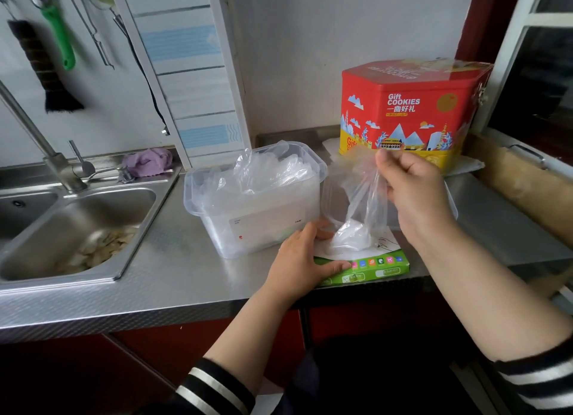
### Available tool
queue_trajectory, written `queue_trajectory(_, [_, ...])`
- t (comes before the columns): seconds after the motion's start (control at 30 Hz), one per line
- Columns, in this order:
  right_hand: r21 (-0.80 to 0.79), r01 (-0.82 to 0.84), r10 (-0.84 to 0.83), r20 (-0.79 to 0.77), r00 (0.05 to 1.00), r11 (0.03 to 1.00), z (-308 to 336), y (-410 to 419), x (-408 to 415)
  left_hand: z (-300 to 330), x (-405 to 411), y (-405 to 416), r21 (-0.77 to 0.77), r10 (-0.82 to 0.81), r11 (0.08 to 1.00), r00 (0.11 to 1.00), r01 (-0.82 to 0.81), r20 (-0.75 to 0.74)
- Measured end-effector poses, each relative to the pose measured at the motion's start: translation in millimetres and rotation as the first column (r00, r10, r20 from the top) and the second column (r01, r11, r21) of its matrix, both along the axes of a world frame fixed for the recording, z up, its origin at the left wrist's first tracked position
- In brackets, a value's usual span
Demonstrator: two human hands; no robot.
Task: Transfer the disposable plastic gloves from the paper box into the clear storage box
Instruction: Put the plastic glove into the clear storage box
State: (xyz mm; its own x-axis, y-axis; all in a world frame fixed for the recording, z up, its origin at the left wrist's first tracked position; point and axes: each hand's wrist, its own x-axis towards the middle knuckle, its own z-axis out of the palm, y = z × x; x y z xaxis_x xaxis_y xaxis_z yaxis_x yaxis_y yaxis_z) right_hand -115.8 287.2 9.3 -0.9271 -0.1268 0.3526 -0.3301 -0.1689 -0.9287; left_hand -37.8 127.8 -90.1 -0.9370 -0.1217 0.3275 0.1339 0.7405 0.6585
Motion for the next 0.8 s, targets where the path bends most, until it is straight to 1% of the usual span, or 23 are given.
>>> queue_trajectory(0.17, [-0.170,0.041,-0.040,0.010,0.999,0.985,24,4,-2,1,0,0,0.015,-0.013,1.000,0.999,0.013,0.031])
queue_trajectory(0.23, [-0.207,0.061,-0.069,-0.031,0.997,0.977,30,4,-3,5,0,-1,0.048,-0.049,0.998,0.997,0.046,0.065])
queue_trajectory(0.27, [-0.215,0.070,-0.085,-0.063,0.994,0.974,32,4,-2,9,1,-1,0.120,-0.060,0.991,0.997,0.054,0.044])
queue_trajectory(0.3, [-0.212,0.075,-0.098,-0.100,0.990,0.974,34,3,-1,18,3,1,0.225,-0.032,0.974,0.999,0.039,-0.033])
queue_trajectory(0.33, [-0.201,0.080,-0.109,-0.139,0.984,0.976,36,2,1,30,5,3,0.355,0.032,0.935,0.989,0.022,-0.147])
queue_trajectory(0.37, [-0.178,0.089,-0.122,-0.187,0.975,0.980,36,0,4,45,7,5,0.490,0.110,0.871,0.964,0.024,-0.242])
queue_trajectory(0.4, [-0.148,0.093,-0.129,-0.255,0.958,0.985,36,-3,8,64,8,5,0.592,0.152,0.805,0.948,0.046,-0.279])
queue_trajectory(0.43, [-0.111,0.095,-0.128,-0.341,0.931,0.989,35,-7,11,84,8,3,0.656,0.127,0.751,0.956,0.080,-0.263])
queue_trajectory(0.5, [-0.012,0.107,-0.097,-0.536,0.839,0.994,32,-18,18,119,5,-2,0.744,-0.041,0.651,0.986,0.151,-0.165])
queue_trajectory(0.53, [0.047,0.127,-0.069,-0.631,0.772,0.991,30,-24,20,134,5,-4,0.774,-0.117,0.610,0.985,0.171,-0.125])
queue_trajectory(0.57, [0.106,0.166,-0.040,-0.719,0.694,0.980,26,-30,20,145,4,-6,0.787,-0.169,0.591,0.981,0.179,-0.096])
queue_trajectory(0.6, [0.153,0.218,-0.011,-0.795,0.606,0.964,21,-36,19,153,4,-9,0.782,-0.188,0.595,0.978,0.184,-0.087])
queue_trajectory(0.67, [0.194,0.337,0.028,-0.897,0.441,0.921,12,-49,17,159,0,-17,0.749,-0.134,0.642,0.985,0.166,-0.105])
queue_trajectory(0.7, [0.208,0.381,0.049,-0.921,0.387,0.901,8,-54,15,159,-1,-22,0.738,-0.092,0.658,0.989,0.149,-0.118])
queue_trajectory(0.77, [0.254,0.462,0.107,-0.941,0.320,0.850,1,-62,10,158,-5,-31,0.742,-0.017,0.662,0.991,0.109,-0.131])
queue_trajectory(0.8, [0.293,0.499,0.150,-0.940,0.307,0.816,-2,-65,8,159,-6,-35,0.750,0.020,0.655,0.990,0.093,-0.140])
